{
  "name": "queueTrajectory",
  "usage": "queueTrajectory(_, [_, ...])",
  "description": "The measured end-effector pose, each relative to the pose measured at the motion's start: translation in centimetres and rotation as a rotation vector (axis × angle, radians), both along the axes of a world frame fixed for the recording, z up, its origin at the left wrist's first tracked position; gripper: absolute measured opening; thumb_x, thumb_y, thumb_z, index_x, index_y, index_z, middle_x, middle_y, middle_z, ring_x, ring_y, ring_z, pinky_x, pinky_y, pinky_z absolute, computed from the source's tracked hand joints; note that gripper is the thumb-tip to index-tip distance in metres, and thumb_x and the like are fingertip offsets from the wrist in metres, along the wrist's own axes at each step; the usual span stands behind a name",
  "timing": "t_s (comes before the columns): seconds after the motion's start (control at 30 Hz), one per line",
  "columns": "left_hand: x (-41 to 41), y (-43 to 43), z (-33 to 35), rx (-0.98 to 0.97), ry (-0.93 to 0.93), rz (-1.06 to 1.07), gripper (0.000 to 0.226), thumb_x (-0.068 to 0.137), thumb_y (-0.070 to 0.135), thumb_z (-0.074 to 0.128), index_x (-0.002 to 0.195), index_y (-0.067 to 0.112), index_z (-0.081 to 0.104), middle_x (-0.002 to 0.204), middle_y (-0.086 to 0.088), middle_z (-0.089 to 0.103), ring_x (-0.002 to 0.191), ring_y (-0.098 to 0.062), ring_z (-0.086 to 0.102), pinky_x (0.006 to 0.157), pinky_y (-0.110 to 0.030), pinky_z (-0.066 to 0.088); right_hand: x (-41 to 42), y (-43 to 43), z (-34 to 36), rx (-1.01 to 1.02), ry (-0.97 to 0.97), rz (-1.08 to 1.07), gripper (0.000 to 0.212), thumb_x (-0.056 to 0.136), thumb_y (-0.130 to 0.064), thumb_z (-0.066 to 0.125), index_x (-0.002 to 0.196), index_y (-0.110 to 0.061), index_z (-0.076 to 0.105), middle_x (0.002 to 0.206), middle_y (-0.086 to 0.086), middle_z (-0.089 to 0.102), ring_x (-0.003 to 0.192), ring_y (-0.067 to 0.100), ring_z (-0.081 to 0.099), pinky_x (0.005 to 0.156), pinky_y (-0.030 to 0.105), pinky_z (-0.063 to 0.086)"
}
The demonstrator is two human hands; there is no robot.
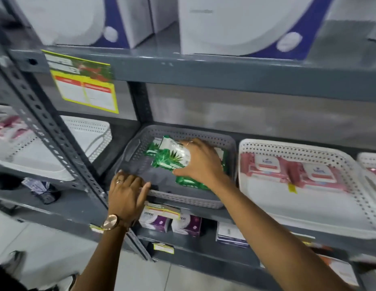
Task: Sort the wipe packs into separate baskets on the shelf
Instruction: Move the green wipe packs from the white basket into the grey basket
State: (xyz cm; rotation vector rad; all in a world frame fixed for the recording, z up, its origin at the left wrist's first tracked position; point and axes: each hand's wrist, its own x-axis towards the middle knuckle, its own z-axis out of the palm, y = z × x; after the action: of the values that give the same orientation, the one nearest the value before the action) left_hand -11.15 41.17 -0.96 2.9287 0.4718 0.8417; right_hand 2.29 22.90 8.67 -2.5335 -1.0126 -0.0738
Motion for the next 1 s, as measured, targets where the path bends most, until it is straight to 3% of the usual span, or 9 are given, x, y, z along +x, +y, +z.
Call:
queueTrajectory(0.17, [0.4,1.2,-1.7,-0.031,-0.118,-0.007,0.056,0.097,0.05,0.026,0.073,0.013,0.06,0.071,-0.006,0.059,0.073,-0.031,0.055,0.091,-0.043,0.04,1.5,7.4,-2.3,-0.163,0.037,0.035,0.094,0.059,-0.06,0.078,0.138,-0.022,0.044,0.142,0.008,0.047,0.131,0.03,0.043,0.11,0.045,0.037])
queueTrajectory(0.37, [0.5,1.2,-2.3,-0.01,-0.161,-0.008,0.052,0.097,0.046,0.029,0.073,0.012,0.059,0.07,-0.007,0.059,0.074,-0.031,0.055,0.092,-0.042,0.036,1.7,7.5,-4.3,-0.093,0.19,0.064,0.087,0.074,-0.053,0.071,0.145,-0.02,0.035,0.15,0.008,0.038,0.137,0.028,0.035,0.111,0.043,0.032])
queueTrajectory(0.57, [0.5,0.6,-1.8,0.022,-0.161,-0.031,0.052,0.099,0.043,0.028,0.074,0.011,0.061,0.073,-0.008,0.061,0.076,-0.033,0.056,0.09,-0.045,0.038,2.1,1.8,-3.9,0.143,0.136,0.014,0.049,0.086,-0.033,0.066,0.131,-0.015,0.055,0.137,0.007,0.053,0.129,0.024,0.045,0.105,0.035,0.04])
queueTrajectory(0.7, [0.5,-2.6,-1.8,0.006,-0.182,-0.07,0.049,0.098,0.045,0.029,0.1,0.011,0.064,0.095,-0.013,0.064,0.091,-0.032,0.051,0.086,-0.044,0.037,2.4,-3.6,-3.1,0.201,0.082,-0.058,0.038,0.086,-0.026,0.065,0.123,-0.015,0.063,0.128,0.008,0.06,0.123,0.025,0.051,0.103,0.037,0.045])
queueTrajectory(0.8, [1.4,-7.3,-1.2,-0.028,-0.189,-0.228,0.05,0.096,0.046,0.032,0.12,0.011,0.058,0.11,-0.015,0.063,0.105,-0.03,0.049,0.091,-0.044,0.037,2.6,-8.1,-2.9,0.259,0.067,-0.142,0.032,0.086,-0.022,0.065,0.116,-0.014,0.067,0.123,0.007,0.064,0.117,0.022,0.055,0.101,0.029,0.041])
queueTrajectory(0.93, [3.5,-15.9,0.3,-0.036,-0.11,-0.46,0.051,0.096,0.049,0.035,0.124,0.012,0.056,0.117,-0.014,0.064,0.11,-0.032,0.056,0.102,-0.045,0.037,2.6,-15.3,-2.5,0.345,0.048,-0.251,0.025,0.086,-0.018,0.063,0.109,-0.014,0.07,0.113,0.008,0.069,0.11,0.025,0.059,0.098,0.037,0.048])
queueTrajectory(1.0, [4.5,-20.2,0.8,-0.023,-0.076,-0.556,0.052,0.096,0.049,0.036,0.124,0.012,0.057,0.12,-0.011,0.064,0.113,-0.03,0.055,0.105,-0.044,0.036,2.8,-18.9,-2.4,0.365,0.004,-0.314,0.023,0.086,-0.017,0.063,0.108,-0.014,0.071,0.113,0.006,0.07,0.11,0.023,0.06,0.098,0.033,0.048])
